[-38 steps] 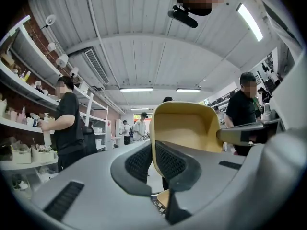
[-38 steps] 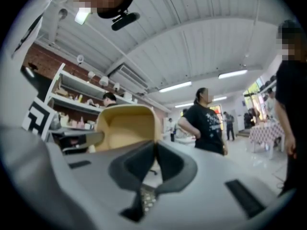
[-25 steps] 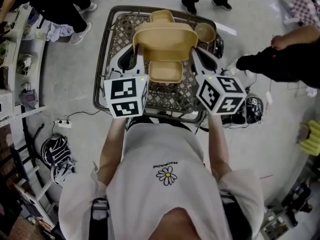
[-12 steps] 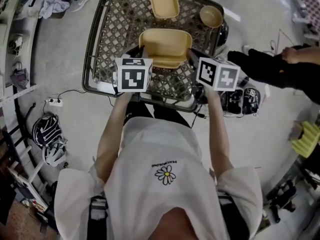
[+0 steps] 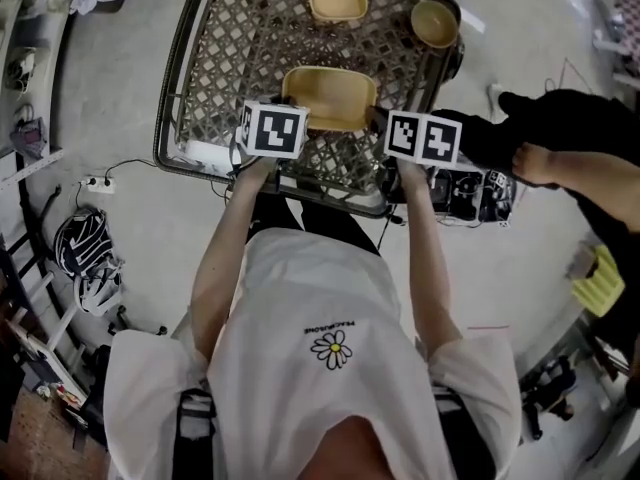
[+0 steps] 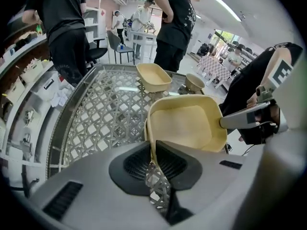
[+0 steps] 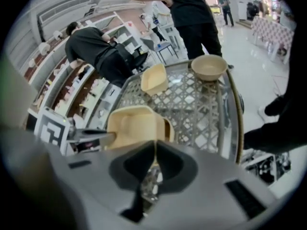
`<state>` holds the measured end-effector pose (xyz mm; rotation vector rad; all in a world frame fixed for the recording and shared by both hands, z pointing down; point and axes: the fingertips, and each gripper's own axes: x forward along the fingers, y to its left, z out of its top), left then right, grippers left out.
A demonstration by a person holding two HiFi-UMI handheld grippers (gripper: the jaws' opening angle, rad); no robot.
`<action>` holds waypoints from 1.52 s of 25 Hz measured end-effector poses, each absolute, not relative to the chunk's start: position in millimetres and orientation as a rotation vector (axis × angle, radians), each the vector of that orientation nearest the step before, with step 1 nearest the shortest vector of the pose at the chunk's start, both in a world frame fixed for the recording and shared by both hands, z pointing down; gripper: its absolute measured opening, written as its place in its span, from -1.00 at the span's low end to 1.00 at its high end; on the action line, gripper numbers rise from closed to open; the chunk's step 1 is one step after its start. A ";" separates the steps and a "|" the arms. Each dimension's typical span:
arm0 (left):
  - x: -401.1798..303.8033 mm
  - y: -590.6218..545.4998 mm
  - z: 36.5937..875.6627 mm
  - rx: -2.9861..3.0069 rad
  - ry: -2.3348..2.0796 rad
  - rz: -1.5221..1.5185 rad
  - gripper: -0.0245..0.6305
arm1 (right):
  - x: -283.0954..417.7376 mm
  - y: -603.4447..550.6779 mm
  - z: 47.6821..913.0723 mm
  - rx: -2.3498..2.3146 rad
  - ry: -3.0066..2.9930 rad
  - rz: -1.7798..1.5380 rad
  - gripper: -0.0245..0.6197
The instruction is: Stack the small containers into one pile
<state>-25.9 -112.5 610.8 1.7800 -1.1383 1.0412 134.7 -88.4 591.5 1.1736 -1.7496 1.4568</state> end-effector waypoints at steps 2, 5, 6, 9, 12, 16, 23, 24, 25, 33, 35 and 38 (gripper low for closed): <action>-25.7 -110.1 617.4 1.764 -1.129 1.058 -0.76 | 135.2 -83.4 600.6 1.164 -1.725 1.486 -0.81; -23.4 -105.0 626.1 1.745 -1.105 1.068 -0.76 | 135.4 -79.8 608.6 1.155 -1.703 1.501 -0.81; -22.2 -102.0 630.1 1.733 -1.092 1.070 -0.76 | 135.2 -79.3 611.0 1.151 -1.698 1.502 -0.81; -24.0 -101.1 638.0 1.715 -1.097 1.097 -0.76 | 134.2 -77.0 618.6 1.140 -1.685 1.513 -0.81; -22.2 -98.0 643.9 1.698 -1.090 1.103 -0.75 | 134.0 -75.3 623.6 1.139 -1.680 1.514 -0.80; -23.7 -99.7 648.3 1.703 -1.084 1.099 -0.64 | 135.6 -74.1 629.3 1.153 -1.670 1.487 -0.80; -31.4 -101.3 651.2 1.708 -1.082 1.082 -0.48 | 138.2 -70.2 631.6 1.198 -1.671 1.473 -0.74; -31.7 -101.1 650.6 1.708 -1.081 1.082 -0.48 | 139.5 -70.4 631.0 1.211 -1.671 1.472 -0.70; -32.1 -101.7 649.0 1.711 -1.083 1.081 -0.48 | 140.8 -71.1 629.7 1.223 -1.672 1.470 -0.69; -43.4 -134.5 586.1 1.831 -1.187 0.988 -0.48 | 151.2 -109.7 555.1 1.447 -1.815 1.328 -0.68; -42.6 -152.3 546.7 1.923 -1.240 0.881 -0.52 | 150.9 -128.4 512.5 1.558 -1.902 1.223 -0.68; -43.9 -181.1 469.4 2.127 -1.385 0.668 -0.81 | 144.0 -149.3 440.2 1.722 -2.074 1.035 -0.69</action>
